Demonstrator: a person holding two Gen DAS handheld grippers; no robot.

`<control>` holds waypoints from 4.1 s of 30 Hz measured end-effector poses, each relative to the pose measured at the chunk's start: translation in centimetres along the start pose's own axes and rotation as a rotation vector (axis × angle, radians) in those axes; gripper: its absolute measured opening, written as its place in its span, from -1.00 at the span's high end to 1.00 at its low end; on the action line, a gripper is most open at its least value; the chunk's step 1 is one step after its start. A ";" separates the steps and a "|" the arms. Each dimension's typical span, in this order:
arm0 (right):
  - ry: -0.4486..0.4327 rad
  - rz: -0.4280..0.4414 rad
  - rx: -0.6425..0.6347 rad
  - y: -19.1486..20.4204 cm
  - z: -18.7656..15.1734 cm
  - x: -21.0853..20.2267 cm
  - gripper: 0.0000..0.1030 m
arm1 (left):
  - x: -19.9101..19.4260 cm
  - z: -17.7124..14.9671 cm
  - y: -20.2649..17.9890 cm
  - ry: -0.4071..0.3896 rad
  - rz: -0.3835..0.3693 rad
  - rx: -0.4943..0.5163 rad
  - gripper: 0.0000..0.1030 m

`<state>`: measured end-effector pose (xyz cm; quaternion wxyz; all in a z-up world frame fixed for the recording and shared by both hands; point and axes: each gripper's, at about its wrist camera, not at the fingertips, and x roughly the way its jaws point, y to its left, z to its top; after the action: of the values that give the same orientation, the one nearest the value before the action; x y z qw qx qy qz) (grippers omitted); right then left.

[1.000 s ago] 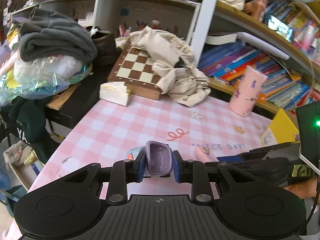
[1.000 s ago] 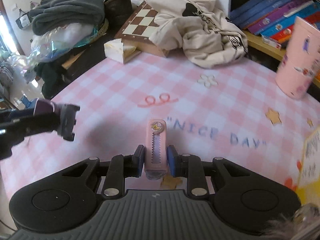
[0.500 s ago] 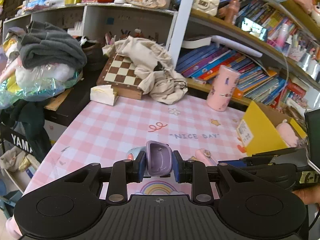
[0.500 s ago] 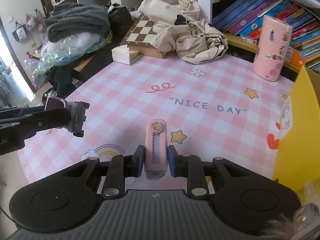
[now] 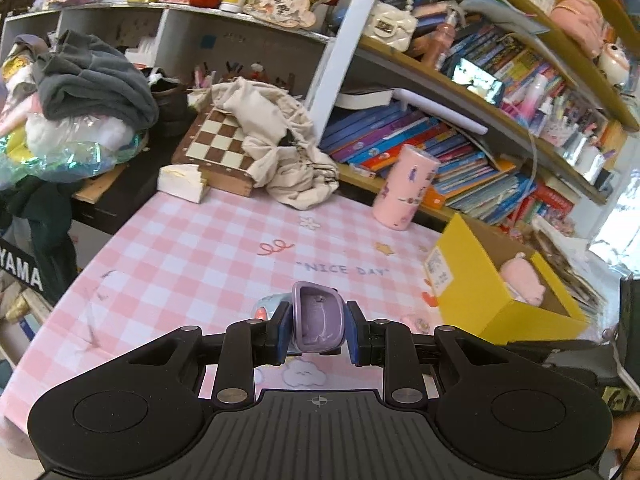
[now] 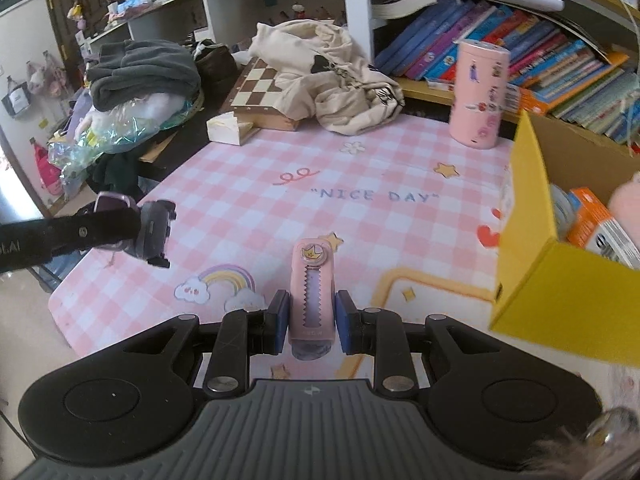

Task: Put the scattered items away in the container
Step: 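Carry the toy car and pink comb with both tools over the yellow box, then lower both tools into the yellow box and open their fingers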

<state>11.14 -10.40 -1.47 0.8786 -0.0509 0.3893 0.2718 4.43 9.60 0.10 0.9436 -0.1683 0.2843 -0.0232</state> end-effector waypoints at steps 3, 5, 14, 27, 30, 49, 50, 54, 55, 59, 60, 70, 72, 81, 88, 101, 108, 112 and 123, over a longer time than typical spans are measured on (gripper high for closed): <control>0.000 -0.016 0.013 -0.2 -0.9 -1.1 0.55 | -0.4 -0.1 -0.7 0.001 -0.033 0.002 0.50; -0.002 -0.028 0.023 -0.5 -1.5 -1.9 0.55 | -0.6 -0.2 -1.0 0.007 -0.056 -0.006 0.50; -0.032 -0.080 0.095 -2.5 -3.4 -5.7 0.55 | -0.7 -1.1 -2.4 0.063 -0.153 -0.045 0.50; -0.082 -0.142 0.182 -7.5 -5.0 -10.0 0.55 | 0.8 -0.8 -7.3 0.101 -0.284 -0.073 0.50; -0.079 -0.147 0.213 -9.2 -5.3 -10.5 0.55 | 1.7 -0.9 -8.6 0.120 -0.300 -0.072 0.50; -0.106 -0.157 0.179 -16.4 -5.0 -14.8 0.55 | 4.4 0.9 -17.9 0.103 -0.442 -0.035 0.50; -0.114 -0.158 0.176 -16.8 -4.8 -14.9 0.55 | 4.6 1.0 -18.4 0.098 -0.447 -0.031 0.50; -0.149 -0.157 0.172 -18.9 -4.1 -15.5 0.55 | 5.3 1.8 -20.3 0.080 -0.465 -0.016 0.50; -0.157 -0.158 0.171 -19.4 -3.9 -15.6 0.55 | 5.5 2.1 -20.8 0.073 -0.466 -0.015 0.50; -0.191 -0.163 0.154 -21.4 -3.0 -15.9 0.55 | 6.2 3.4 -22.4 0.040 -0.468 -0.014 0.50; -0.200 -0.171 0.143 -21.9 -2.7 -15.9 0.55 | 6.4 3.7 -22.7 0.031 -0.468 -0.015 0.50; -0.227 -0.177 0.112 -26.5 0.0 -13.8 0.55 | 9.3 5.8 -24.9 0.019 -0.431 -0.011 0.50; -0.222 -0.169 0.098 -27.1 0.7 -12.9 0.55 | 10.3 6.1 -25.3 0.027 -0.423 -0.004 0.50; -0.162 -0.202 -0.029 -28.6 3.0 -7.2 0.55 | 15.7 6.7 -26.1 0.079 -0.362 0.021 0.50; -0.048 -0.195 -0.125 -29.3 3.6 -2.9 0.55 | 19.3 6.1 -26.5 0.122 -0.307 0.043 0.50; 0.083 -0.134 -0.142 -31.0 3.6 0.5 0.55 | 23.6 4.3 -26.6 0.236 -0.206 0.087 0.49; 0.083 -0.110 -0.136 -31.1 4.0 0.8 0.55 | 24.3 3.9 -26.7 0.255 -0.164 0.106 0.49; 0.081 -0.100 -0.123 -31.3 4.0 0.7 0.55 | 24.4 3.8 -26.7 0.260 -0.150 0.110 0.49; 0.050 -0.102 -0.111 -31.2 4.0 0.1 0.31 | 22.6 3.9 -27.8 0.200 -0.119 0.174 -0.07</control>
<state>29.99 -35.57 -2.59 0.8770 -0.1259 0.3926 0.2467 26.95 -18.54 0.41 0.9186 -0.0993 0.3632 -0.1201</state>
